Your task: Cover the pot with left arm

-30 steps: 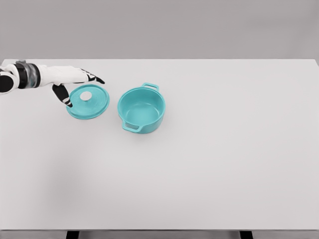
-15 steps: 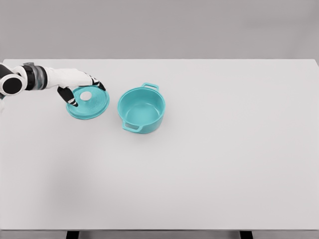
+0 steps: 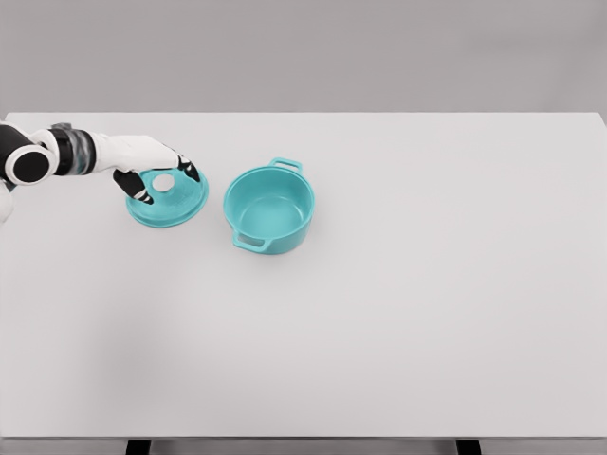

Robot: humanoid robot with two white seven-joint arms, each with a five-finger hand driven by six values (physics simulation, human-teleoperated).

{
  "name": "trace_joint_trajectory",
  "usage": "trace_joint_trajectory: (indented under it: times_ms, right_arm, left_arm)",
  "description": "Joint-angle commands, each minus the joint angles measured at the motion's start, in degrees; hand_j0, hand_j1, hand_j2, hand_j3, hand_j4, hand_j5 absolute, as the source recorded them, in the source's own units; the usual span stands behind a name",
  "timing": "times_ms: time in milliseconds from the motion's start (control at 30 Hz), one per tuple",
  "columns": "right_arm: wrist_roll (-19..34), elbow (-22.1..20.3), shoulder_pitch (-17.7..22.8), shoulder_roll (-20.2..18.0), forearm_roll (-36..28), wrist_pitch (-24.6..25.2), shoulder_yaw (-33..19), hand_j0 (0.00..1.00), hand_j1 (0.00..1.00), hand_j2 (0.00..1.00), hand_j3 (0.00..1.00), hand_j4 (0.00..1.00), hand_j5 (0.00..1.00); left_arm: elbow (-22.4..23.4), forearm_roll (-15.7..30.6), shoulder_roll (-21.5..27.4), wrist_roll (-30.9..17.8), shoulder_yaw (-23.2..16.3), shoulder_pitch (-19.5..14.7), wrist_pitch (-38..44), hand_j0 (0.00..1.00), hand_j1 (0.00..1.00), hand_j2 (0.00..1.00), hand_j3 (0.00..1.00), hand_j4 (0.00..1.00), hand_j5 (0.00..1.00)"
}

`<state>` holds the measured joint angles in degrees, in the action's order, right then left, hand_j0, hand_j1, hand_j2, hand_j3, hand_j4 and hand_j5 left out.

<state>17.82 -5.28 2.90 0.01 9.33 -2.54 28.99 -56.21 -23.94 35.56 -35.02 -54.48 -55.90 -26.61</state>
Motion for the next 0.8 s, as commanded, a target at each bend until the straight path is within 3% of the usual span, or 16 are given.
trace_joint_trajectory:
  times_ms: [0, 767]
  right_arm:
    - [0.0, 0.0, 0.0, 0.0, 0.0, 0.0, 0.0, 1.00, 1.00, 1.00, 1.00, 1.00, 1.00]
    - [0.0, 0.0, 0.0, 0.0, 0.0, 0.0, 0.0, 1.00, 1.00, 1.00, 1.00, 1.00, 1.00]
  left_arm:
    - [0.0, -0.1, -0.1, 0.0, 0.1, 0.0, 0.2, 0.81, 0.81, 0.81, 0.81, 0.81, 0.81]
    - [1.5, -2.0, -1.0, 0.0, 0.1, 0.0, 1.8, 0.76, 0.76, 0.76, 0.76, 0.76, 0.76]
